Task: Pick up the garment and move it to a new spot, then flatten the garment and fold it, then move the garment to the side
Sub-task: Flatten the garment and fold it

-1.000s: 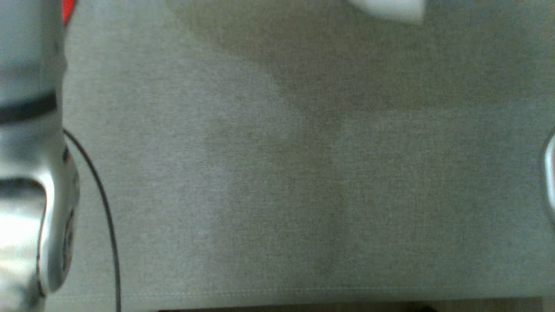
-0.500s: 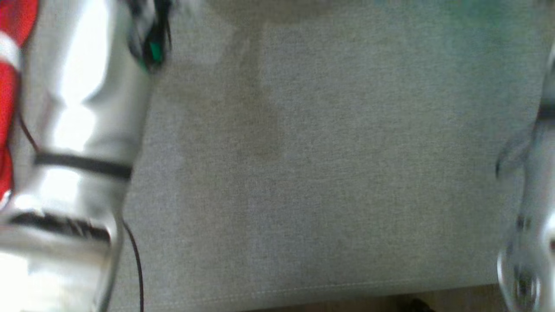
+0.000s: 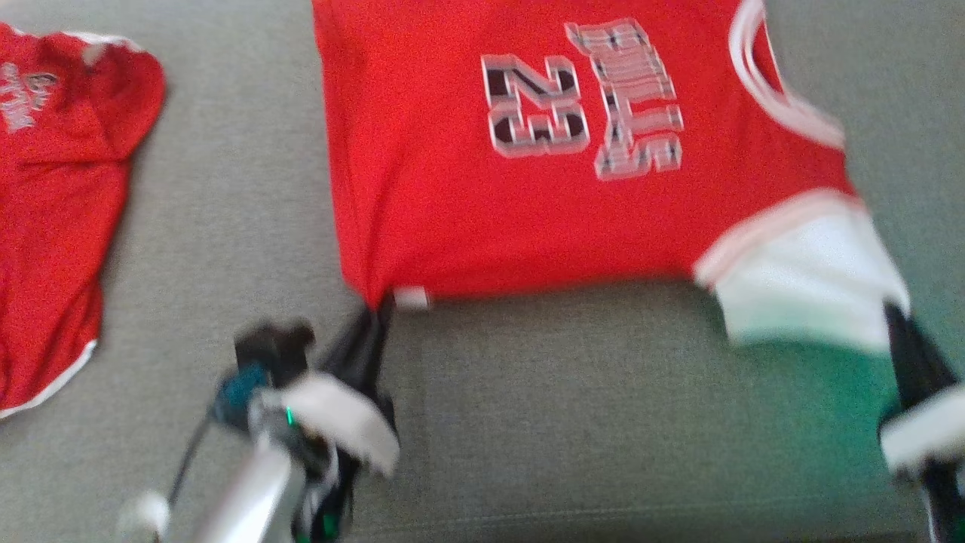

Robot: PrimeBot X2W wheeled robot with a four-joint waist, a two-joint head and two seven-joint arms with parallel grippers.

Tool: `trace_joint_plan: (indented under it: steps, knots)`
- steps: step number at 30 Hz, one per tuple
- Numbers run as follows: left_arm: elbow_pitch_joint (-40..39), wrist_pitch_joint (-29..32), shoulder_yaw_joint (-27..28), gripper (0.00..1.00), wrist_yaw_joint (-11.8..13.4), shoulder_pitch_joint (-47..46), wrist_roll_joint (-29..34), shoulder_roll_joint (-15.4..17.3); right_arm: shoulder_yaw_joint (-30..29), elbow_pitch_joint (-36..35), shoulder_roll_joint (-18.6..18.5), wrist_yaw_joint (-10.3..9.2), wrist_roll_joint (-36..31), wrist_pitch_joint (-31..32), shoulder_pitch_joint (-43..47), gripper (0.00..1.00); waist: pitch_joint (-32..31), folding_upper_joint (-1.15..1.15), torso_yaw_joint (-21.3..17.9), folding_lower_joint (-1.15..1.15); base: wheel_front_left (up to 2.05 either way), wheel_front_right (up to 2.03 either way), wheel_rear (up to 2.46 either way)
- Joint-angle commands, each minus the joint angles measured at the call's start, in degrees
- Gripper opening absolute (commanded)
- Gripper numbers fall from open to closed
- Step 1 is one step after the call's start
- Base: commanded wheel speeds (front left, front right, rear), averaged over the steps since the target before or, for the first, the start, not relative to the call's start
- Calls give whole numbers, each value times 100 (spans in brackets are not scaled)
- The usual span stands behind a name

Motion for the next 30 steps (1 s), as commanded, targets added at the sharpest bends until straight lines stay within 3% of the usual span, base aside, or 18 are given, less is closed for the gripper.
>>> trace_joint_plan:
  steps: [1,6,11,19,25,30]
  knots:
    - [-482,69,144,0,137,202,-26,168,-28,-394,28,-4,-91,63,241,0,-181,0,176,1,0,0,0]
    - [-1800,446,-86,0,605,1574,-177,121,-296,-1040,310,-4,-66,257,1497,0,-162,0,350,1,0,0,0]
    - [-2541,838,-186,0,777,1994,-380,101,-334,-1008,330,-4,366,112,1705,0,-119,0,384,1,0,0,0]
    - [-2786,1908,10,0,902,1165,-601,262,-275,-868,332,-4,22,749,363,0,-175,0,387,1,0,0,0]
    - [-2650,2979,309,0,1170,548,-1211,181,-242,-396,215,-4,-619,1622,-763,0,-97,0,401,1,0,0,0]
    - [-2377,3637,379,0,1258,-16,-1285,376,-141,121,27,-4,-883,2052,-1620,0,64,0,466,1,0,0,0]
